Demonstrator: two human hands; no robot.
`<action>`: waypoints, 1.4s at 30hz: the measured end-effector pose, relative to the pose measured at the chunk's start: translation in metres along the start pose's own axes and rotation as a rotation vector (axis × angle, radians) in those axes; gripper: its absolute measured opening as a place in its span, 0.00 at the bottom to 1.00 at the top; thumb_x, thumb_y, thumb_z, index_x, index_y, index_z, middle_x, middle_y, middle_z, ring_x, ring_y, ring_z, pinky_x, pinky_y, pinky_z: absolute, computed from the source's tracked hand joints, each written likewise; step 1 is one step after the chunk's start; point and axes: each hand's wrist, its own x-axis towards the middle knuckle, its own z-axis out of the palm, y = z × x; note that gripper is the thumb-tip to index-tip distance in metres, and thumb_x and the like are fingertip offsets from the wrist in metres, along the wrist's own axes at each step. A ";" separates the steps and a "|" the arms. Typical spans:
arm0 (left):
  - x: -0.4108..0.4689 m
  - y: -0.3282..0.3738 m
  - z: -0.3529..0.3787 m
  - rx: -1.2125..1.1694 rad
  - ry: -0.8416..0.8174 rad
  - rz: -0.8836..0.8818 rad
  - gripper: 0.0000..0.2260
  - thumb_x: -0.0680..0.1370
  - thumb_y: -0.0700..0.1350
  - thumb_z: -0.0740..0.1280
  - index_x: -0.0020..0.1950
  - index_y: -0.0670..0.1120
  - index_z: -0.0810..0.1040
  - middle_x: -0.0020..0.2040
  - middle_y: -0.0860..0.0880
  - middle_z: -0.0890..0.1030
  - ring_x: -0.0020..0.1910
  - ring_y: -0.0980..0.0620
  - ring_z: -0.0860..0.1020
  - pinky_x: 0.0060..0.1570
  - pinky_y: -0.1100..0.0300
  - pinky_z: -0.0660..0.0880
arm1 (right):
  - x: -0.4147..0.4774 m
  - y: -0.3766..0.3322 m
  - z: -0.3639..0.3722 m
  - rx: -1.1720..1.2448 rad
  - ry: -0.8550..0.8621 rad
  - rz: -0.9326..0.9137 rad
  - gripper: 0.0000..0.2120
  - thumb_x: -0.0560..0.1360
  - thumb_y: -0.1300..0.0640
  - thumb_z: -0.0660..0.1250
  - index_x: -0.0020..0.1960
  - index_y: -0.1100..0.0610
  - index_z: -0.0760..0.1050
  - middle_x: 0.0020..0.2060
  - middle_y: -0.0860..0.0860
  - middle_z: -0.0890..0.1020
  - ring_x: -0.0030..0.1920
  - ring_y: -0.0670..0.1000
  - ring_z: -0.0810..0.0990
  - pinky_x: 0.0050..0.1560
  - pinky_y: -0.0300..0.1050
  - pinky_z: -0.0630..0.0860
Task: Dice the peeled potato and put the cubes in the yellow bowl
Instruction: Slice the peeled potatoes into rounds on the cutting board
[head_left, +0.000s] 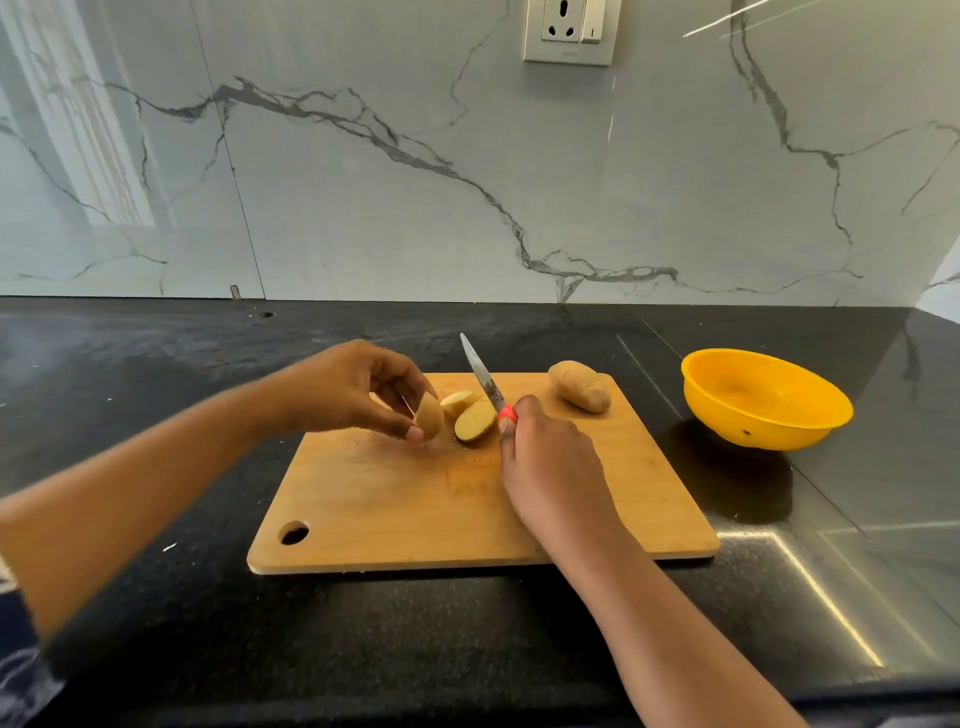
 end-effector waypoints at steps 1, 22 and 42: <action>-0.004 -0.002 0.007 -0.091 0.080 -0.017 0.19 0.63 0.51 0.76 0.53 0.52 0.80 0.45 0.56 0.84 0.46 0.59 0.81 0.49 0.67 0.76 | 0.000 -0.001 0.001 -0.001 0.002 -0.009 0.12 0.83 0.50 0.51 0.62 0.54 0.67 0.40 0.47 0.73 0.37 0.45 0.71 0.28 0.35 0.60; -0.008 -0.032 0.026 0.012 0.430 0.108 0.17 0.62 0.60 0.70 0.51 0.62 0.80 0.47 0.75 0.77 0.53 0.74 0.74 0.44 0.77 0.72 | -0.007 -0.001 0.006 0.033 0.010 -0.124 0.14 0.83 0.49 0.50 0.65 0.52 0.65 0.44 0.46 0.73 0.41 0.46 0.73 0.30 0.34 0.61; -0.015 -0.032 0.039 -0.087 0.549 0.002 0.19 0.58 0.55 0.76 0.48 0.59 0.81 0.41 0.74 0.78 0.44 0.72 0.78 0.42 0.81 0.69 | -0.012 -0.011 0.002 0.085 -0.067 -0.150 0.14 0.82 0.48 0.53 0.63 0.53 0.70 0.52 0.49 0.78 0.46 0.46 0.70 0.43 0.40 0.66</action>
